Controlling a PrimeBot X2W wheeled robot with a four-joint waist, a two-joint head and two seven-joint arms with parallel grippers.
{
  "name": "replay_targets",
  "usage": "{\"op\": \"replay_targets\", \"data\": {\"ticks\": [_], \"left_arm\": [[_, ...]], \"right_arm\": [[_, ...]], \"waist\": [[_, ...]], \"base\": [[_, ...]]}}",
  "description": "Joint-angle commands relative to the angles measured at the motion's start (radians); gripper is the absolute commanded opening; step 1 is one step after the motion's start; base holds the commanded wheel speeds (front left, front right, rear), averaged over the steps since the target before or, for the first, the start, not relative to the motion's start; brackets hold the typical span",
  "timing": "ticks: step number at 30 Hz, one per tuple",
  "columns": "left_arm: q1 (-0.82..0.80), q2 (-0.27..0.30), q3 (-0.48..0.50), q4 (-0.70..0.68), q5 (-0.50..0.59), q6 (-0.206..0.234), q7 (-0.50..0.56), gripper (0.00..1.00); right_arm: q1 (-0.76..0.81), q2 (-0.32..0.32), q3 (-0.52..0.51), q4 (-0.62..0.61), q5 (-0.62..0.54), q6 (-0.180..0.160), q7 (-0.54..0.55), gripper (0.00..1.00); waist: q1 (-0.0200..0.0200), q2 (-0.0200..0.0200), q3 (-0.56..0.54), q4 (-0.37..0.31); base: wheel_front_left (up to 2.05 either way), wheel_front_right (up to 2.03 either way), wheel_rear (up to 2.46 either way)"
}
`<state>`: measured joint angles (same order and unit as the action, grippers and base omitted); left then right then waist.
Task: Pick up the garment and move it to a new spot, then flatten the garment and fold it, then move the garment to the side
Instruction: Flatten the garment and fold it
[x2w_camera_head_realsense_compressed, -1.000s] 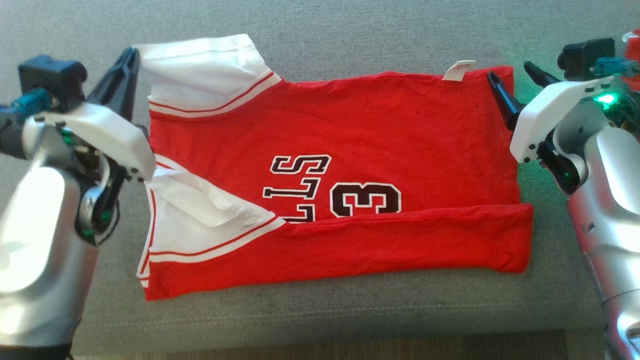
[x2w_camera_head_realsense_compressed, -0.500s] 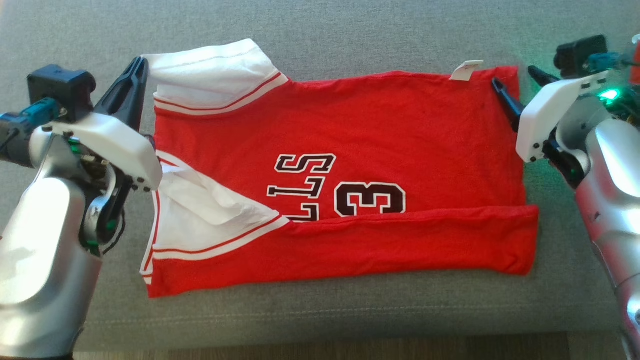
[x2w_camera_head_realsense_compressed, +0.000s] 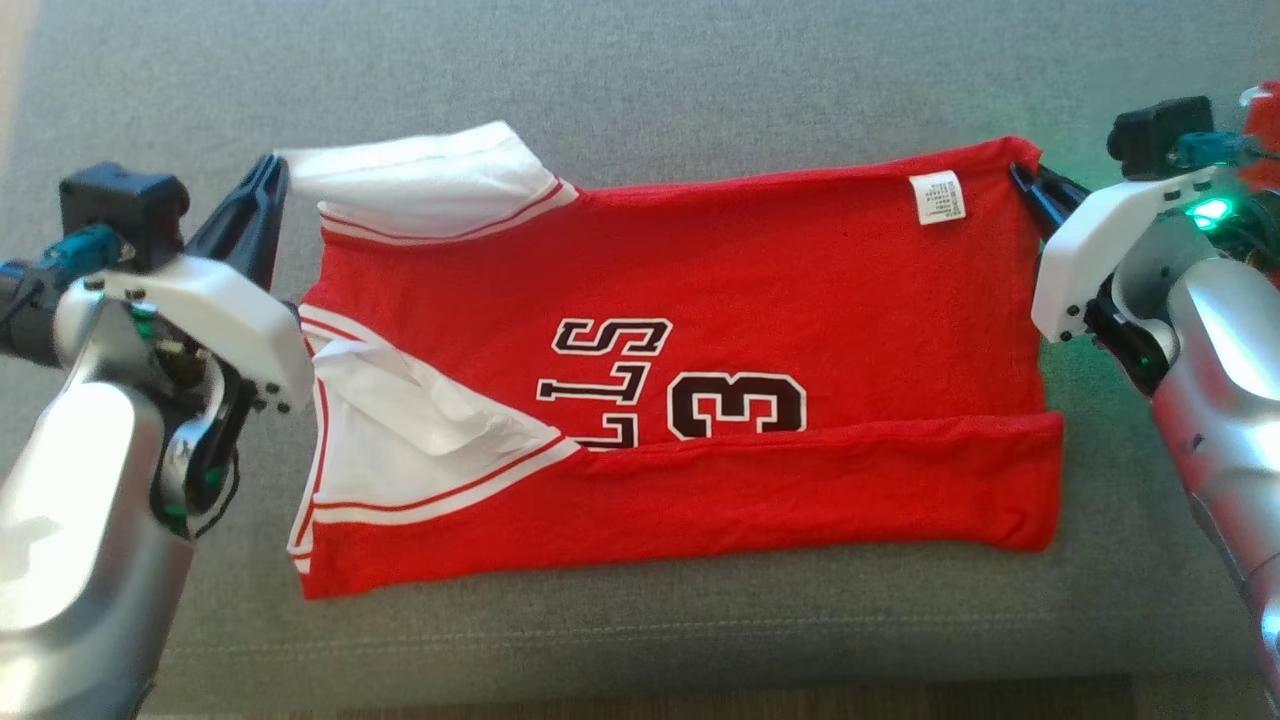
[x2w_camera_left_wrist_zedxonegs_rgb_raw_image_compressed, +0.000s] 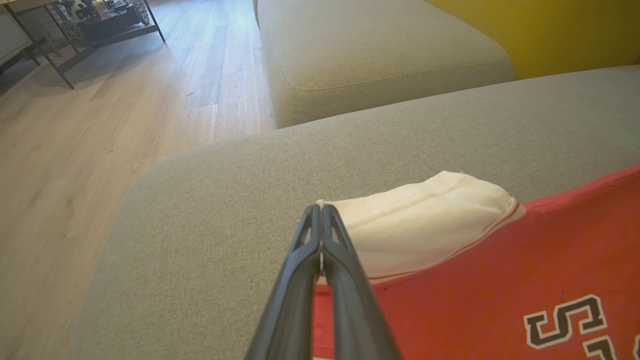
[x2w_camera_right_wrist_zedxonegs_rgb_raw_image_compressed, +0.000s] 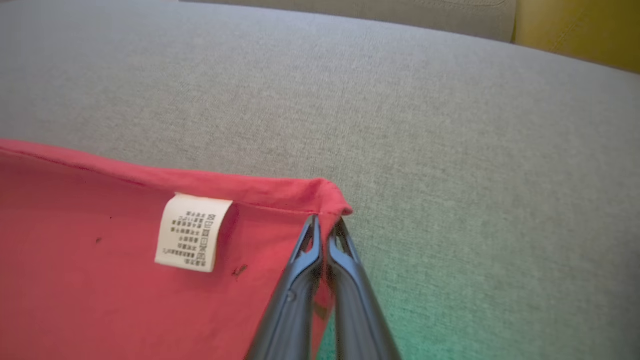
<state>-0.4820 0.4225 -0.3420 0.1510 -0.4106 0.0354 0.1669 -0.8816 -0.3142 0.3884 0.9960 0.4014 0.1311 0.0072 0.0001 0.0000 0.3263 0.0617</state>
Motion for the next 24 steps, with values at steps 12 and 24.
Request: {"op": "replay_targets", "data": {"ticks": [12,24], "left_arm": [[0.056,0.072,0.042,-0.051,-0.017,0.012,0.000,0.00],[0.208,0.157,-0.008,-0.125,-0.020,-0.033,0.060,0.00]], "right_arm": [[0.075,-0.048,0.107,-0.100,0.113,0.000,-0.048,0.00],[0.217,-0.204,0.215,-0.308,0.216,0.000,0.104,0.00]], "waist": [[-0.0001,0.0000,-0.089,-0.010],[-0.0001,0.0000,-0.156,-0.017]], "base": [[0.00,0.00,0.00],[0.00,0.00,0.00]]}}
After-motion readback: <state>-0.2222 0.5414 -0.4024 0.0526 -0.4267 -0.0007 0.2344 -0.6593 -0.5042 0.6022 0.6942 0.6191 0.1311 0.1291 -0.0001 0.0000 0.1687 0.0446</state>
